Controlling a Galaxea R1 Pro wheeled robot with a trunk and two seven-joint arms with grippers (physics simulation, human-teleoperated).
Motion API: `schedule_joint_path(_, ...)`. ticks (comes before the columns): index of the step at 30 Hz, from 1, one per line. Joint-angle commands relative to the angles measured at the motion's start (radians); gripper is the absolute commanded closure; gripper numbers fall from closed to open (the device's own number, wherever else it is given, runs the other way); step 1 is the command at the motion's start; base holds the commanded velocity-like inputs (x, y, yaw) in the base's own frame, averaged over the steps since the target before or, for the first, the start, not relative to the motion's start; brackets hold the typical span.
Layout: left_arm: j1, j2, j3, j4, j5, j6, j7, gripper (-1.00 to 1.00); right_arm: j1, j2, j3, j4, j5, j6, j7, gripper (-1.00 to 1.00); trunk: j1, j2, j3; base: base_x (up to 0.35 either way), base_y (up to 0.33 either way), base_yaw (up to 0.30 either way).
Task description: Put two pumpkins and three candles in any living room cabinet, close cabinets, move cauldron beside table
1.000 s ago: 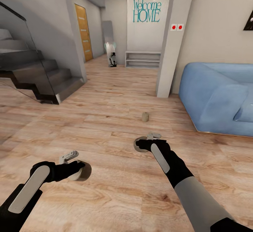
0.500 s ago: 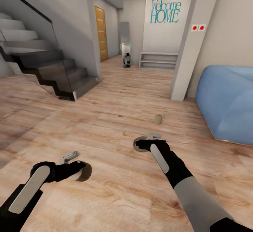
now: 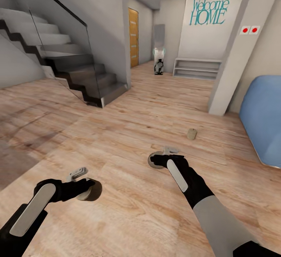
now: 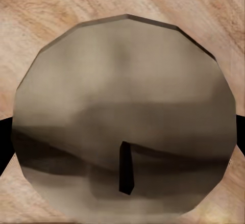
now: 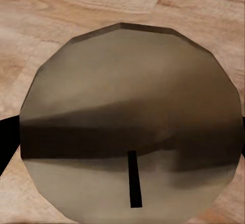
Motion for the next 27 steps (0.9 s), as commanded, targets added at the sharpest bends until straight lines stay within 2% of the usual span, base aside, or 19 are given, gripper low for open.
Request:
schedule_joint_path(1, -0.001, 0.001, -0.002, -0.001, 0.010, -0.001, 0.011, 1.00, -0.001, 0.000, 0.002, -0.001, -0.011, 0.001, -0.009, 1.00, 0.000, 0.000, -0.001, -0.007, -0.002, 0.292)
schedule_joint_path(27, -0.001, 0.000, -0.011, -0.001, 0.007, -0.002, 0.012, 1.00, -0.001, 0.002, 0.003, 0.045, -0.005, -0.019, -0.009, 1.00, 0.000, 0.000, -0.001, -0.001, 0.000, 0.292)
